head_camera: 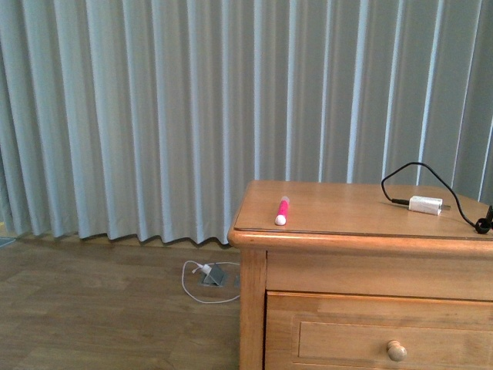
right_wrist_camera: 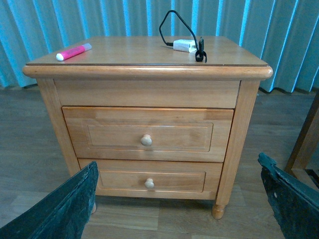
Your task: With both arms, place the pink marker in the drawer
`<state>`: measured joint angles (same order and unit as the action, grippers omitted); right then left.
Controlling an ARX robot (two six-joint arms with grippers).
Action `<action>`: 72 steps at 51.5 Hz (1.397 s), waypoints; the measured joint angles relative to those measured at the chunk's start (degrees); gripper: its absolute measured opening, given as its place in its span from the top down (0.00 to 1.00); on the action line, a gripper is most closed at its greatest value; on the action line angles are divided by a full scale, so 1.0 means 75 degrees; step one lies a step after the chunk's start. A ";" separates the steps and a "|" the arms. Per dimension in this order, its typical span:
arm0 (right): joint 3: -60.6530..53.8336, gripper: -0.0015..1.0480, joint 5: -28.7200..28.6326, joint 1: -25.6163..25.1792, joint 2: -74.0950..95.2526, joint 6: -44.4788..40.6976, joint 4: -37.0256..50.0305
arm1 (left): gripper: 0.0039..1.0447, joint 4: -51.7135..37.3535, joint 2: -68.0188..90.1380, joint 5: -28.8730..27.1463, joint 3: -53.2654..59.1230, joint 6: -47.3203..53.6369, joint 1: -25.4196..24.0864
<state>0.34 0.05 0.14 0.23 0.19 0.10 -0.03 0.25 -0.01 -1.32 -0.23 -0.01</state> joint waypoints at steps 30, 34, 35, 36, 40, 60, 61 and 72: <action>0.0000 0.08 0.0000 0.0000 0.0000 0.0000 0.0000 | 0.05 0.0000 0.0000 0.0000 0.0000 0.0000 0.0000; 0.0000 0.08 0.0000 0.0000 0.0000 0.0000 0.0000 | 0.05 0.0000 0.0000 0.0000 0.0000 -0.0003 0.0000; 0.0000 0.08 0.0000 0.0000 0.0000 0.0000 0.0000 | 0.05 0.0000 0.0000 0.0000 0.0000 -0.0003 0.0000; 0.0000 0.08 0.0000 0.0000 0.0000 0.0000 0.0000 | 0.05 0.0000 0.0000 0.0003 0.0000 -0.0003 0.0000; 0.0000 0.08 0.0000 0.0000 0.0000 0.0000 0.0000 | 0.05 0.0000 0.0000 0.0000 0.0000 -0.0003 0.0000; 0.0915 0.08 -0.0364 0.0131 0.4258 0.0868 0.1157 | 0.05 0.0000 0.0000 0.0003 0.0000 0.0000 0.0000; 0.1032 0.08 -0.0280 0.0233 0.4782 0.0866 0.1536 | 0.05 0.0000 0.0000 0.0000 0.0000 -0.0003 0.0000; 0.2474 0.08 0.0527 0.1151 0.9250 0.0755 0.4194 | 0.05 0.0000 0.0000 0.0003 0.0000 -0.0003 0.0000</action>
<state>18.90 4.01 8.78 69.60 5.85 31.55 -0.03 0.25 0.01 -1.32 -0.25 -0.01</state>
